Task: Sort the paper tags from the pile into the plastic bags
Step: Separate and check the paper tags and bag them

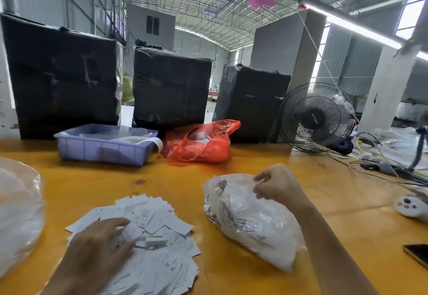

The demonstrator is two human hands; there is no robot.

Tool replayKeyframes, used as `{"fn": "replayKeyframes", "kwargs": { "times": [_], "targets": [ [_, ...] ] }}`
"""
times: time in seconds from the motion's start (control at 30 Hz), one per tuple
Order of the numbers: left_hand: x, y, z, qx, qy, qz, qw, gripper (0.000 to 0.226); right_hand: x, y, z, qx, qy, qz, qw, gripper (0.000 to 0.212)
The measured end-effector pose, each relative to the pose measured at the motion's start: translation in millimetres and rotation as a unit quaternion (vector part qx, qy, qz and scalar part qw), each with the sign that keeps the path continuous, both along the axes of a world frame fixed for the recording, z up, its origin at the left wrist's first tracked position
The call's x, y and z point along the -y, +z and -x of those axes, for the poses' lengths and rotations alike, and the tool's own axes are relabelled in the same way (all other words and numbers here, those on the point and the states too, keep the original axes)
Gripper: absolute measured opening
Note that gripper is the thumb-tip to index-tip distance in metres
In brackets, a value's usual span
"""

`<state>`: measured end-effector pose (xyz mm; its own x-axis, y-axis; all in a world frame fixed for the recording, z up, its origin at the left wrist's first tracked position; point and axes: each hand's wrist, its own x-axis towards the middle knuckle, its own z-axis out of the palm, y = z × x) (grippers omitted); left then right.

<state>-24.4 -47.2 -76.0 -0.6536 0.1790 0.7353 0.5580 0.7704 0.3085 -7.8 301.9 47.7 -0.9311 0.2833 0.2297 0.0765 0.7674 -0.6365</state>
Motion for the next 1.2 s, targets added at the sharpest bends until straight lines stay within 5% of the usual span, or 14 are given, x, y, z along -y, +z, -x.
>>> {"fn": "replayKeyframes", "kwargs": {
  "times": [0.07, 0.13, 0.2, 0.3, 0.37, 0.5, 0.67, 0.97, 1.07, 1.2],
  "targets": [
    [-3.8, 7.9, -7.4, -0.006, -0.017, -0.025, 1.0, 0.075, 17.5, 11.3, -12.3, -0.027, 0.091, 0.213, 0.972, 0.034],
    [-8.3, 21.8, -17.3, 0.015, -0.045, -0.105, 0.993, 0.048, 43.4, 14.8, -20.4, -0.007, 0.176, 0.343, 0.923, 0.042],
    [-13.6, 35.6, -25.0, 0.107, -0.098, -0.216, 0.966, 0.018, 77.3, 7.5, -23.7, 0.027, 0.23, 0.374, 0.898, 0.041],
    [-22.6, 51.5, -33.3, 0.316, -0.231, -0.328, 0.86, 0.049, 127.8, -18.1, -25.2, 0.054, 0.257, 0.338, 0.904, 0.03],
    [-25.0, 58.7, -38.2, 0.383, -0.249, -0.342, 0.821, 0.058, 153.4, -32.4, -26.8, 0.054, 0.268, 0.337, 0.901, 0.024],
    [-12.8, 62.5, -32.4, 0.36, -0.176, -0.375, 0.836, 0.027, 177.0, -43.4, -19.4, -0.006, 0.271, 0.315, 0.91, 0.007],
    [19.6, 65.1, -14.7, 0.303, -0.07, -0.457, 0.833, 0.015, 177.4, -56.9, 7.3, -0.066, 0.253, 0.025, 0.965, 0.024],
    [34.1, 56.3, -2.0, 0.301, -0.035, -0.507, 0.807, 0.024, 210.3, -73.4, 38.1, 0.031, 0.405, -0.226, 0.885, 0.062],
    [32.7, 55.8, -2.8, 0.319, -0.044, -0.505, 0.801, 0.022, 211.8, -77.0, 39.6, -0.002, 0.381, -0.228, 0.896, 0.059],
    [30.9, 57.6, -5.3, 0.349, -0.07, -0.508, 0.784, 0.017, 203.9, -77.5, 29.5, -0.042, 0.367, -0.086, 0.925, 0.018]
  ]
}}
